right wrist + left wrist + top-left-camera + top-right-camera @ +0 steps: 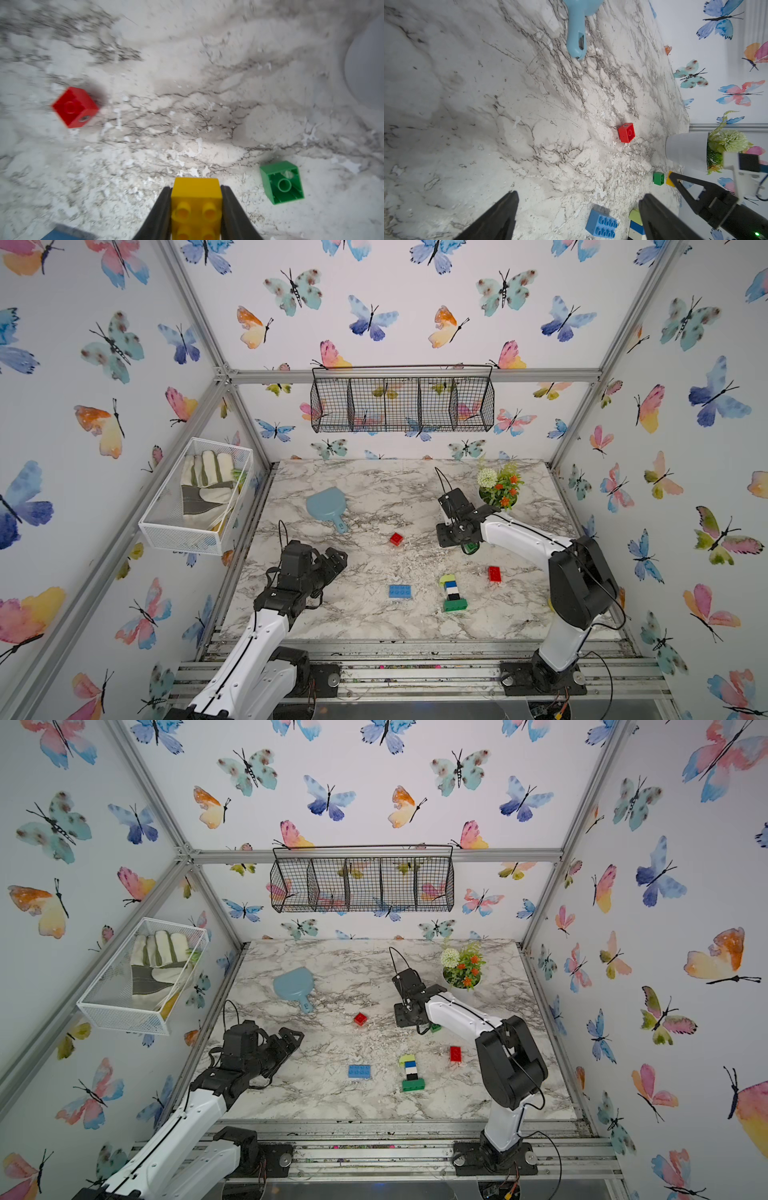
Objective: Assemble the number 1 with lego
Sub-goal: Pick up the lego brick from the center of the board, then assemble the lego brick with the lego brick.
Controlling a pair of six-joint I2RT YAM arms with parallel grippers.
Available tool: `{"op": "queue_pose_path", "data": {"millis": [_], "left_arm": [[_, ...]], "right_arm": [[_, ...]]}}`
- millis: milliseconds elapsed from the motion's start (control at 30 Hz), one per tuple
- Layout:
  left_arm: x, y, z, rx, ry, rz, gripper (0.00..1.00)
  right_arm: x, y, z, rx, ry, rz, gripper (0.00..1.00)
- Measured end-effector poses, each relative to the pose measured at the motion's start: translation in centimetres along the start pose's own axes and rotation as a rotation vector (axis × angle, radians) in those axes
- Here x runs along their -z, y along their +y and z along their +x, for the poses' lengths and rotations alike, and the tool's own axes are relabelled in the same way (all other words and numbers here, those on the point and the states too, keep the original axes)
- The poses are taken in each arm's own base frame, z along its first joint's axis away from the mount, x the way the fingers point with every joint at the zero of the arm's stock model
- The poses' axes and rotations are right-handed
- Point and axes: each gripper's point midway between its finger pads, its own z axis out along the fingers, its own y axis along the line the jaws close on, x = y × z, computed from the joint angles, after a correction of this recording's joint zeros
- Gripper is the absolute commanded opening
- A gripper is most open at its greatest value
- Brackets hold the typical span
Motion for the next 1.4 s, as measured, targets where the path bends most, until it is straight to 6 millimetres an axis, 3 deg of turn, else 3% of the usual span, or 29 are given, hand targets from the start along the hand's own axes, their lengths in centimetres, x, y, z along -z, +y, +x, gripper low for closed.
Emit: {"op": "queue_pose_path", "data": {"millis": [167, 333, 467, 600, 833, 1100, 1400], "left_arm": [[0.3, -0.5, -0.4, -0.008, -0.016, 0.029, 0.96], [0.6, -0.5, -0.2, -0.009, -0.020, 0.046, 0.96], [0.7, -0.4, -0.2, -0.009, -0.024, 0.051, 0.96], [0.9, -0.5, -0.2, -0.012, -0.029, 0.059, 0.95], [1.2, -0.7, -0.5, -0.018, -0.043, 0.067, 0.95], [1.6, -0.5, -0.8, -0.021, -0.059, 0.066, 0.95], [1.7, 1.1, -0.5, 0.005, -0.069, 0.013, 0.96]], "right_arm": [[3.4, 3.9, -1.1, 0.252, -0.082, -0.149, 0.06], [4.7, 9.2, 1.4, 0.583, -0.074, -0.302, 0.06], [5.5, 12.3, 4.1, 0.803, -0.051, -0.400, 0.06], [5.8, 13.7, 6.5, 0.962, -0.015, -0.440, 0.06], [4.1, 15.7, 9.0, 1.128, 0.068, -0.456, 0.06], [2.6, 17.1, 10.1, 1.208, 0.120, -0.444, 0.06], [0.6, 17.5, 11.4, 1.229, 0.179, -0.445, 0.06]]}}
